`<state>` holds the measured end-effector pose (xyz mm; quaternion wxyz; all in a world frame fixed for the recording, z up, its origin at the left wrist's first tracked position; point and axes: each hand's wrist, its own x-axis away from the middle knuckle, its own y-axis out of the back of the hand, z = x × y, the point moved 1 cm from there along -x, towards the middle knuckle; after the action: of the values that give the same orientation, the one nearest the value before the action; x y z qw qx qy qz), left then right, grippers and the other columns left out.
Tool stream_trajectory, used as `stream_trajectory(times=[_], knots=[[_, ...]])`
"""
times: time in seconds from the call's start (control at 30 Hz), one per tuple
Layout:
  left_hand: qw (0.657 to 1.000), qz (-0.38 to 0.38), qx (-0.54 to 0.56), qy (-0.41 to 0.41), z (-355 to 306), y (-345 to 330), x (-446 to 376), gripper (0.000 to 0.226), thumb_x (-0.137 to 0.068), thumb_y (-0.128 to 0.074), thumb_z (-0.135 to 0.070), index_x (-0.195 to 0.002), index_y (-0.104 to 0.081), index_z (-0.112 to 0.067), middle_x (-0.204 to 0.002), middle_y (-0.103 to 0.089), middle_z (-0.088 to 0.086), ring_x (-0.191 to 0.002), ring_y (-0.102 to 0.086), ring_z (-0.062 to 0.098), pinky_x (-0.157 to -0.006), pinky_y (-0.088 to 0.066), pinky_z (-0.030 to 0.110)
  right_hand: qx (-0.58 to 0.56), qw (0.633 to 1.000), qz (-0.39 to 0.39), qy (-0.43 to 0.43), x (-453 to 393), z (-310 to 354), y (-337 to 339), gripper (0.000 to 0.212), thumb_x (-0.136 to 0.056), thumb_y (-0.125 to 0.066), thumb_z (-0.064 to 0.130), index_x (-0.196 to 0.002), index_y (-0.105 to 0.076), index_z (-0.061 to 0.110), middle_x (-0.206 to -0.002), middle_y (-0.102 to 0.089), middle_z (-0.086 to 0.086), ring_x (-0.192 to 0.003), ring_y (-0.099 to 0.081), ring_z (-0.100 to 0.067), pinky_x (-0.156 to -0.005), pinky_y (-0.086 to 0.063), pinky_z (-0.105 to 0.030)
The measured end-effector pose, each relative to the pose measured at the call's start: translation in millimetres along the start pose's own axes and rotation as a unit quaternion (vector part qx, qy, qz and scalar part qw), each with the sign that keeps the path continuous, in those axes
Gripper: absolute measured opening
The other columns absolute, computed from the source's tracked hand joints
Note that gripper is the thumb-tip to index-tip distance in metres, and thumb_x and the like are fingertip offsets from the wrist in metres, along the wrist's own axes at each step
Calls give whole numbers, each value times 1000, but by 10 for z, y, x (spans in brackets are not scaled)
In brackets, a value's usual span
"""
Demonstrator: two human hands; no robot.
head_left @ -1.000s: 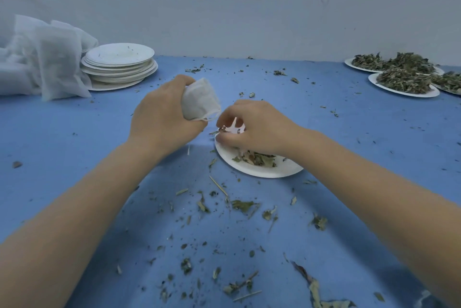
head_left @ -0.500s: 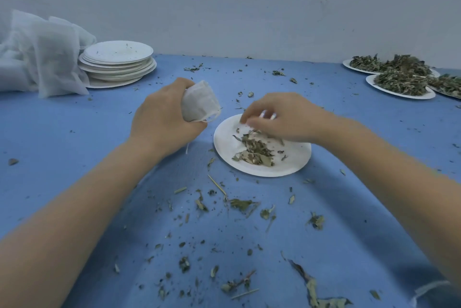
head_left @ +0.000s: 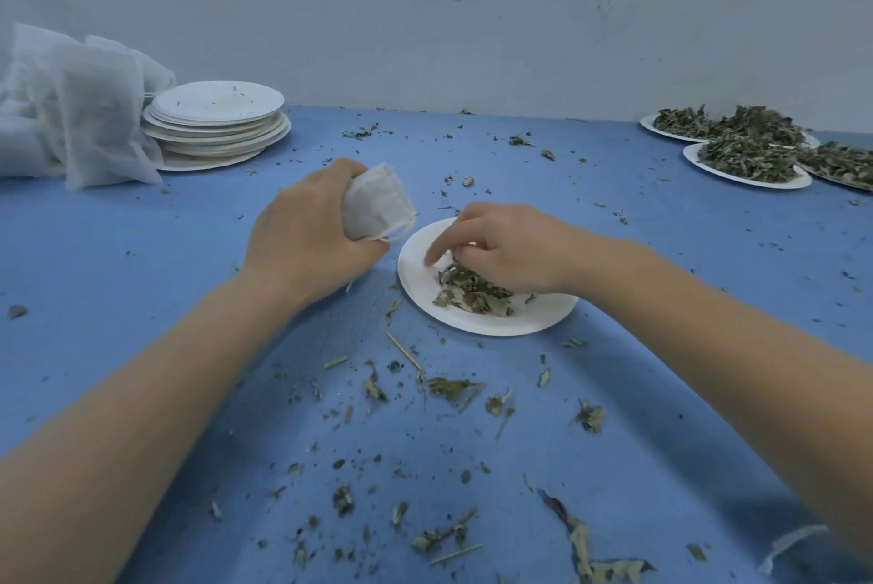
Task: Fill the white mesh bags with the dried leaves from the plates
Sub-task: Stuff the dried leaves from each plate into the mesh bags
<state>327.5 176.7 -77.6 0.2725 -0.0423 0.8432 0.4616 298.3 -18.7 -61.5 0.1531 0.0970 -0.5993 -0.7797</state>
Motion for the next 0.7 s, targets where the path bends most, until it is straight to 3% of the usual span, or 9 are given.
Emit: stream_trajectory(times=[0.13, 0.27, 0.4, 0.57, 0.63, 0.7], knots=[[1000, -5, 8, 8, 25, 5, -12, 51, -69, -72, -30, -116, -51, -23, -108, -60, -1, -94, -53, 25, -75, -41, 33, -53, 998, -5, 39, 172, -51, 16, 28, -90, -42, 53, -103, -66, 43, -113, -52, 20, -99, -48, 3, -84, -34, -20], [1000, 4, 5, 6, 15, -11, -4, 53, -70, -71, -28, -118, -50, -23, -110, -59, 0, -95, -53, 26, -76, -41, 34, -29, 999, 31, 9, 285, -166, 63, 47, -78, -49, 67, -124, -44, 58, -127, -36, 22, -110, -39, 1, -91, -29, -23], [1000, 9, 13, 8, -9, -10, 21, 55, -68, -72, -28, -118, -49, -23, -104, -58, -2, -91, -52, 24, -75, -42, 34, 2, 999, 31, 8, 249, -149, 9, 42, -84, -56, 54, -126, -51, 48, -119, -36, 18, -84, -42, 12, -81, -29, -18], [999, 20, 24, 6, -17, -10, 45, 54, -66, -71, -32, -115, -49, -26, -96, -49, -11, -84, -45, 16, -71, -35, 29, -19, 998, -40, 43, 274, -61, -96, 25, -89, -62, 31, -113, -68, 31, -108, -53, 13, -75, -42, 18, -72, -29, -8], [999, 27, 22, 1, -25, -16, 49, 55, -64, -68, -37, -115, -49, -27, -97, -48, -12, -84, -45, 16, -71, -37, 30, -31, 996, -74, 40, 326, -12, -139, 22, -90, -61, 24, -110, -71, 25, -111, -59, 7, -76, -47, 9, -73, -31, -6], [999, 32, 19, -8, -34, -22, 53, 56, -65, -69, -39, -115, -49, -26, -98, -47, -12, -84, -45, 16, -72, -38, 31, -25, 995, -93, 38, 369, 45, -179, 22, -93, -57, 18, -110, -71, 18, -114, -62, 1, -90, -54, -5, -80, -35, -13]])
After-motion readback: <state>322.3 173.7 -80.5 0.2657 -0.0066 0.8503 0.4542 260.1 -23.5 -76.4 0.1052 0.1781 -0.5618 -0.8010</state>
